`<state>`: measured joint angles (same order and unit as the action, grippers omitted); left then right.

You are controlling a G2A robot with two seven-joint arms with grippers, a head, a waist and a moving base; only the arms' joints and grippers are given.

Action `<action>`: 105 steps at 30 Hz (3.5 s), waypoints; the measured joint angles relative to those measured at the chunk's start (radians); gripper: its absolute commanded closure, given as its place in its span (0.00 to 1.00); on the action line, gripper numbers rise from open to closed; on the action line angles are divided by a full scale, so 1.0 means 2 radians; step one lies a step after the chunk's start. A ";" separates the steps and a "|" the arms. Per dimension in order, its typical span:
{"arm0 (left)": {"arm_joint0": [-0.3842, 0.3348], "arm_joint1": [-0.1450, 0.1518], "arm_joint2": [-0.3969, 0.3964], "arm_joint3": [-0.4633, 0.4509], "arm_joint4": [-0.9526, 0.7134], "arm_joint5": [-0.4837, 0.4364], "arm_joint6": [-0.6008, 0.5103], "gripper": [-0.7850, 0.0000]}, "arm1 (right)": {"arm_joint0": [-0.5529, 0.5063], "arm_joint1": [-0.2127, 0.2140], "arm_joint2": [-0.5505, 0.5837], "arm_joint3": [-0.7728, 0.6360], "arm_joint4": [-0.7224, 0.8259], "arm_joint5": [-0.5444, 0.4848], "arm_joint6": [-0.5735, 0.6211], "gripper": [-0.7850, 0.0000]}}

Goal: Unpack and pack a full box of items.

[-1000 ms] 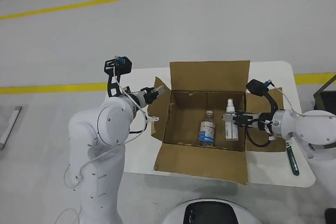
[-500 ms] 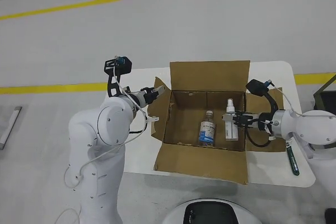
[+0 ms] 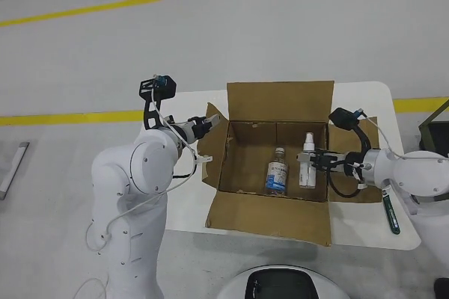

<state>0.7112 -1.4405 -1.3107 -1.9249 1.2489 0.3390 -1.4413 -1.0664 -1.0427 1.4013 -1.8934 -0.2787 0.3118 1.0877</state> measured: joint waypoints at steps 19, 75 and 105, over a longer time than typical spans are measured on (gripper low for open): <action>0.000 0.000 0.000 0.000 0.000 0.000 0.000 0.00 | 0.158 -0.025 -0.202 0.134 -0.122 0.118 0.059 1.00; 0.000 0.000 0.000 0.000 0.000 0.000 0.000 0.00 | 0.216 -0.087 -0.297 0.270 -0.084 0.152 -0.030 1.00; 0.000 0.000 0.000 0.000 0.000 0.000 0.000 0.00 | 0.249 -0.122 -0.322 0.337 -0.061 0.151 -0.059 0.56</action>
<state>0.7112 -1.4405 -1.3107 -1.9249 1.2489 0.3390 -1.4413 -0.5692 -1.2863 0.7563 -1.2195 -0.4010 0.6143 0.9699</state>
